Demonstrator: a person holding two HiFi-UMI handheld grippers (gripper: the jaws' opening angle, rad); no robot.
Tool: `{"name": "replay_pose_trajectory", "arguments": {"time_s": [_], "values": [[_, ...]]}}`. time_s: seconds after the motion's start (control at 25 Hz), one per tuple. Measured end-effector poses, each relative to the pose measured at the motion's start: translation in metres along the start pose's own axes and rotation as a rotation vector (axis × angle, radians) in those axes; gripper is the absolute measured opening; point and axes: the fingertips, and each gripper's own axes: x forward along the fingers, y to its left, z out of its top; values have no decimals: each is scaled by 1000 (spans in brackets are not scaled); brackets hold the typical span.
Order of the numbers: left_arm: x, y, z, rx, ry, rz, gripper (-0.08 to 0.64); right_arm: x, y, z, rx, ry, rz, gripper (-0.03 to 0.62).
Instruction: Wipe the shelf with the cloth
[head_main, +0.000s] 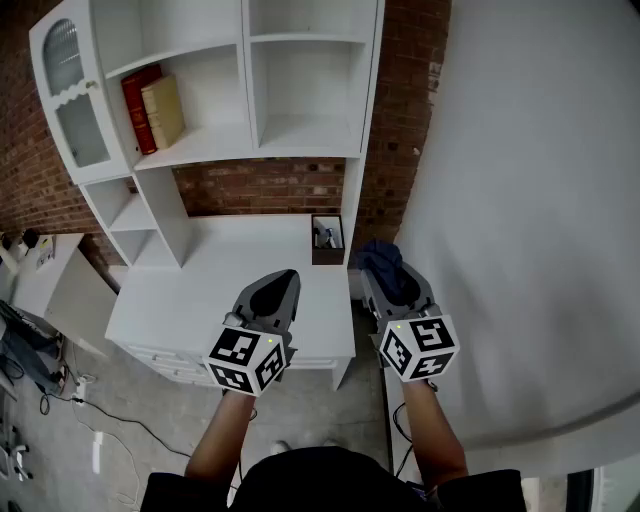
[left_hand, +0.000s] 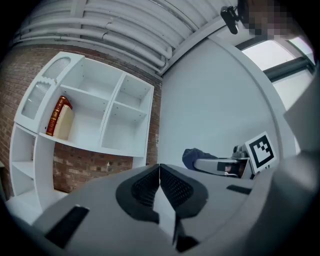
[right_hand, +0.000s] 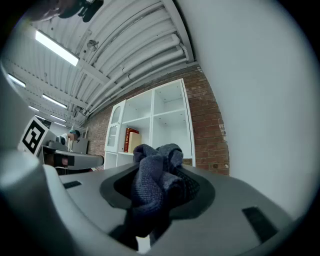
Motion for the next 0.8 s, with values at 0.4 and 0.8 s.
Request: {"name": "replay_pose_trajectory", "arguments": {"time_s": [0.4, 0.8], "values": [[12, -5, -4, 1, 7, 9, 17, 5, -12, -4, 1, 0, 11, 176], [21, -23, -11, 22, 14, 61, 17, 1, -30, -7, 4, -12, 64, 178]]}}
